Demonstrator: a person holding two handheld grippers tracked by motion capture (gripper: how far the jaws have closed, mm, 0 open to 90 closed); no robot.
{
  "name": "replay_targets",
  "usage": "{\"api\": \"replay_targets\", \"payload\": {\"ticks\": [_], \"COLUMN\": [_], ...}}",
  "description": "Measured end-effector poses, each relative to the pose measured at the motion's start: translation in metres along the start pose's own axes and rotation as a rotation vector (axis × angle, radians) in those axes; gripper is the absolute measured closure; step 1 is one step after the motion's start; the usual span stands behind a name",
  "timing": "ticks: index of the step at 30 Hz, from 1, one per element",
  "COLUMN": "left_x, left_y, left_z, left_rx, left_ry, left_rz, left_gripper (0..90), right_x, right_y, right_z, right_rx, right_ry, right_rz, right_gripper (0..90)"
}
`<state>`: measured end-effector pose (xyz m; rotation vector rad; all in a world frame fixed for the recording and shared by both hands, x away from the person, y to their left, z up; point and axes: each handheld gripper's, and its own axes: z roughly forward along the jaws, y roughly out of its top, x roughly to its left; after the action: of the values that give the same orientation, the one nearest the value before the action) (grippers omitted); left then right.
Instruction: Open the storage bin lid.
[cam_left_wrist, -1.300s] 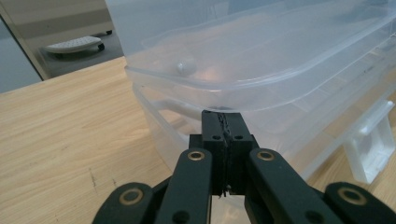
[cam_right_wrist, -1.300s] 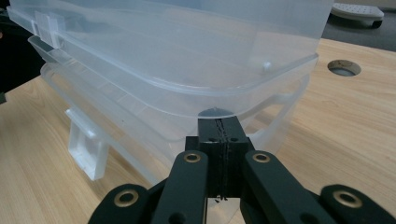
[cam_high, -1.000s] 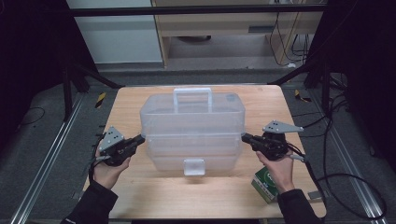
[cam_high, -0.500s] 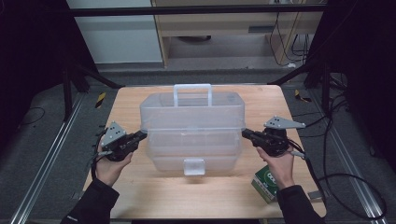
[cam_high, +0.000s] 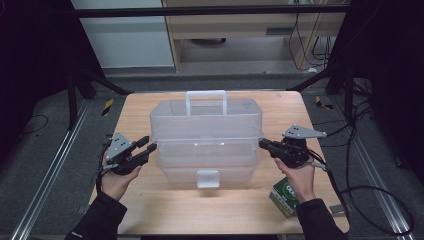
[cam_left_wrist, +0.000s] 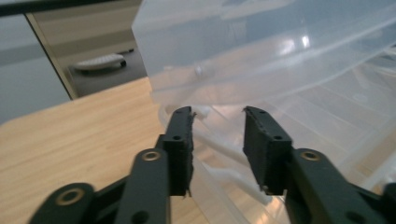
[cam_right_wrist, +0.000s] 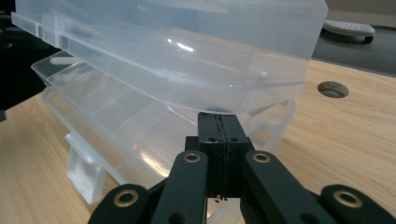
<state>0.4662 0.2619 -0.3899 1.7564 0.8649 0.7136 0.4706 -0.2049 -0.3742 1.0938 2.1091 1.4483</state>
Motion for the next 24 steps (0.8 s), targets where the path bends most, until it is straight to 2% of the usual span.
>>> {"api": "replay_targets", "payload": {"ticks": [1,7,15,20,24], "left_x": [-0.002,-0.004,-0.003,-0.001,-0.003], "left_y": [0.002,0.002,0.007,0.008,0.009], "left_z": [0.002,0.009,0.018,0.018,0.017], "left_rx": [-0.017,-0.020,-0.039,-0.051,-0.043], "left_ry": [0.001,0.004,0.013,0.014,0.032], "left_rz": [0.006,0.022,0.042,0.043,0.056], "left_gripper": [55.1,52.0,54.0,56.0,57.7], "right_x": [0.000,-0.001,-0.001,-0.001,0.000], "right_y": [0.000,0.000,0.001,0.001,0.000], "right_z": [0.000,0.000,0.000,0.000,0.000], "right_rx": [-0.002,-0.001,0.001,-0.003,-0.001], "right_ry": [0.001,0.003,0.000,0.003,0.006], "right_rz": [0.002,0.001,0.000,0.002,0.002], "right_gripper": [89.8,89.8,89.8,89.7,89.4]}}
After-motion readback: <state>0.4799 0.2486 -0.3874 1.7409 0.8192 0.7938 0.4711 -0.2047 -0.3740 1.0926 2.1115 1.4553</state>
